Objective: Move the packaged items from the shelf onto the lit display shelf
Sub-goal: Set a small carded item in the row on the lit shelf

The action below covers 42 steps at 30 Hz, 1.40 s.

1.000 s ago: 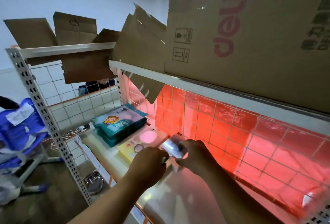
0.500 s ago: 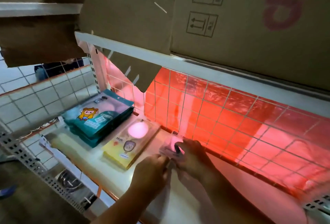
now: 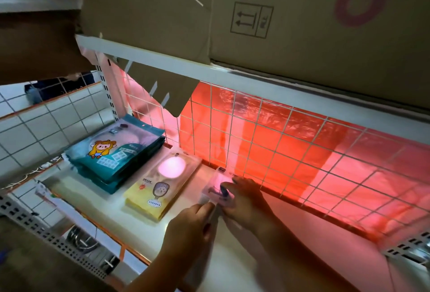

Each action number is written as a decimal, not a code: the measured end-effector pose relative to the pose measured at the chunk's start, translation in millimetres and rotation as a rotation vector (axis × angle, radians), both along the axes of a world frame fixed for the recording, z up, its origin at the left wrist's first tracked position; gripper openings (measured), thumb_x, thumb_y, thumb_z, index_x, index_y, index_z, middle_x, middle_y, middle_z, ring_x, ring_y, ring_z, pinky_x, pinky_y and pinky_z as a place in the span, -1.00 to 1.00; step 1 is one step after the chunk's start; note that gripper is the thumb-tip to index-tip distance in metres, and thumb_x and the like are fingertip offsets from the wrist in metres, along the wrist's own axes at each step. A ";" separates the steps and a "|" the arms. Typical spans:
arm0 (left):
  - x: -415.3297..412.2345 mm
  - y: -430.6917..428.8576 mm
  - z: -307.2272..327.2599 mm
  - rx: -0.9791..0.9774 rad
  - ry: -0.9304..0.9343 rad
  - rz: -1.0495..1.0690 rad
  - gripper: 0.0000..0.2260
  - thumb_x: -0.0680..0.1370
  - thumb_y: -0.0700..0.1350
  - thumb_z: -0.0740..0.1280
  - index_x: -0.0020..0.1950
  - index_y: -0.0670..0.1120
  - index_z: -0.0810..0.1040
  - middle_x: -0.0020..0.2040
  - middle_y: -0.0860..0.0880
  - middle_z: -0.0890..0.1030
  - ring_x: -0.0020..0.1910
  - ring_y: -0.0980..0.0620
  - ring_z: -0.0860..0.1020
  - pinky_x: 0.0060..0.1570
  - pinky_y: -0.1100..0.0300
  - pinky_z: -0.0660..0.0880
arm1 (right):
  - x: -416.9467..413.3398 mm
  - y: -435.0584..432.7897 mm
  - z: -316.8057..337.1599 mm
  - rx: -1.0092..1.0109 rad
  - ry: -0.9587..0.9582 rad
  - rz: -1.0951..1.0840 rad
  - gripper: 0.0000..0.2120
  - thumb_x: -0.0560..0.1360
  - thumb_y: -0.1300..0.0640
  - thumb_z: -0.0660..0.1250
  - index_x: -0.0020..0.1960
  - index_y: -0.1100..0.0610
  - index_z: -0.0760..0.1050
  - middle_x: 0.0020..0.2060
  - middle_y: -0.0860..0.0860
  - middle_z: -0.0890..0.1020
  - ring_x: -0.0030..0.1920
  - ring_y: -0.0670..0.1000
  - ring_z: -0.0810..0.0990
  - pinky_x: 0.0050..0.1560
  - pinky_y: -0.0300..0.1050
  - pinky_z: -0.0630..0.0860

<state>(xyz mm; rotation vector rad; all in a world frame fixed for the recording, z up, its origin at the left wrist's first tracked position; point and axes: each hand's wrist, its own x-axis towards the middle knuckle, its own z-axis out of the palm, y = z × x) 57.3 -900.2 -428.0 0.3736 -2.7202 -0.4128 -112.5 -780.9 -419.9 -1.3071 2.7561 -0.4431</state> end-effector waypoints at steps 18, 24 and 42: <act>0.1 1.5 -6.4 -0.046 0.015 -0.040 -0.59 0.47 -0.01 0.50 0.29 0.01 0.56 -0.31 0.04 0.61 -0.44 0.05 0.50 -0.40 0.33 0.21 | 12.3 -7.3 11.6 0.084 0.066 0.007 -0.55 0.34 -0.27 0.37 0.16 -0.17 0.37 0.13 -0.04 0.49 0.16 0.13 0.43 0.08 0.03 0.45; 1.6 1.6 -4.3 -0.048 0.014 -0.032 -0.59 0.47 -0.02 0.47 0.32 0.04 0.55 -0.31 0.04 0.59 -0.43 0.03 0.50 -0.41 0.29 0.20 | 10.5 -5.4 19.2 0.097 0.078 0.013 -0.46 0.32 -0.38 0.28 0.23 -0.19 0.42 0.18 -0.03 0.51 0.20 0.14 0.45 0.16 0.01 0.40; 3.1 2.3 -4.5 -0.019 -0.042 -0.042 -0.44 0.42 -0.04 0.54 0.41 0.00 0.55 -0.28 0.06 0.62 -0.40 0.08 0.51 -0.38 0.35 0.22 | 10.4 -3.7 30.8 0.129 0.053 0.020 -0.38 0.37 -0.34 0.37 0.38 -0.17 0.43 0.30 0.02 0.49 0.26 0.15 0.44 0.26 0.00 0.38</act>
